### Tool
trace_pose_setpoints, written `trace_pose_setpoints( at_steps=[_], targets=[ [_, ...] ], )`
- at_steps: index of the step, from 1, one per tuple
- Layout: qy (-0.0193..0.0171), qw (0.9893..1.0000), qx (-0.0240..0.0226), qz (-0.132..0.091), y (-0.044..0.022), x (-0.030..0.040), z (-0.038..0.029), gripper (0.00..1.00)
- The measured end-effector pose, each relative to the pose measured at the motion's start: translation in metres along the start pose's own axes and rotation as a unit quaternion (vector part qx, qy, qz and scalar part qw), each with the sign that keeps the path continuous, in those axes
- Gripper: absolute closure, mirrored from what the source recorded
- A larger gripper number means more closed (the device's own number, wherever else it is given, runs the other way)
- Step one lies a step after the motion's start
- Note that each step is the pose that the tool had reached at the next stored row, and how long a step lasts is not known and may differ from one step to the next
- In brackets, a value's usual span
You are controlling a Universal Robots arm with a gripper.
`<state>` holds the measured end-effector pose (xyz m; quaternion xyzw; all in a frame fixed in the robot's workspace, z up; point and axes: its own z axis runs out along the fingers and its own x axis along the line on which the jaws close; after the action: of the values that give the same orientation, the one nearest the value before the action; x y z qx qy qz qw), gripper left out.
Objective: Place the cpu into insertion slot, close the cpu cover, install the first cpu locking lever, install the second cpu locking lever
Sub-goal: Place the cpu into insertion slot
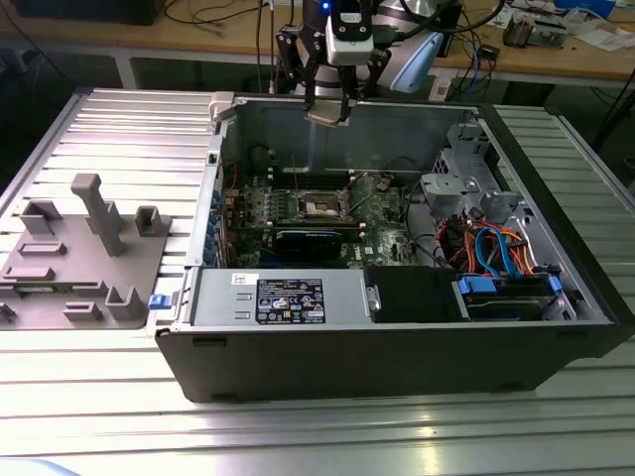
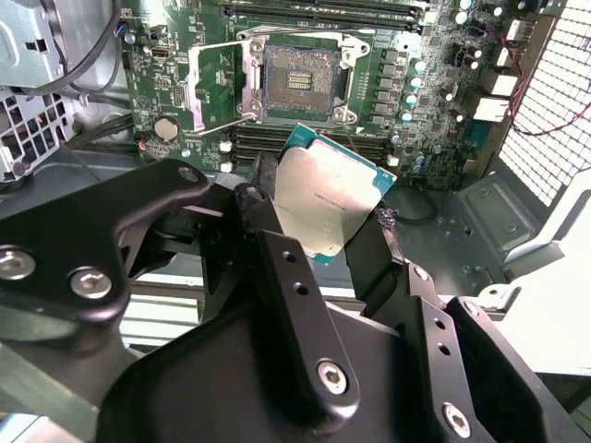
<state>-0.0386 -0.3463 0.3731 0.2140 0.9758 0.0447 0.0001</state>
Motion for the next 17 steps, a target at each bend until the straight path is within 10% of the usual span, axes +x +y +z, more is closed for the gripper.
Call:
trace_pose_setpoints(
  at_steps=[6, 11, 17],
  targets=[
    [-0.0001, 1.0000, 0.0000, 0.001, 0.0000, 0.0000, 0.0000, 0.46],
    [-0.0038, 0.9991, -0.0007, 0.043, -0.0001, 0.0000, 0.0001, 0.46],
    [-0.0089, 0.9949, -0.0017, 0.100, 0.0000, 0.0000, 0.0005, 0.46]
  ],
)
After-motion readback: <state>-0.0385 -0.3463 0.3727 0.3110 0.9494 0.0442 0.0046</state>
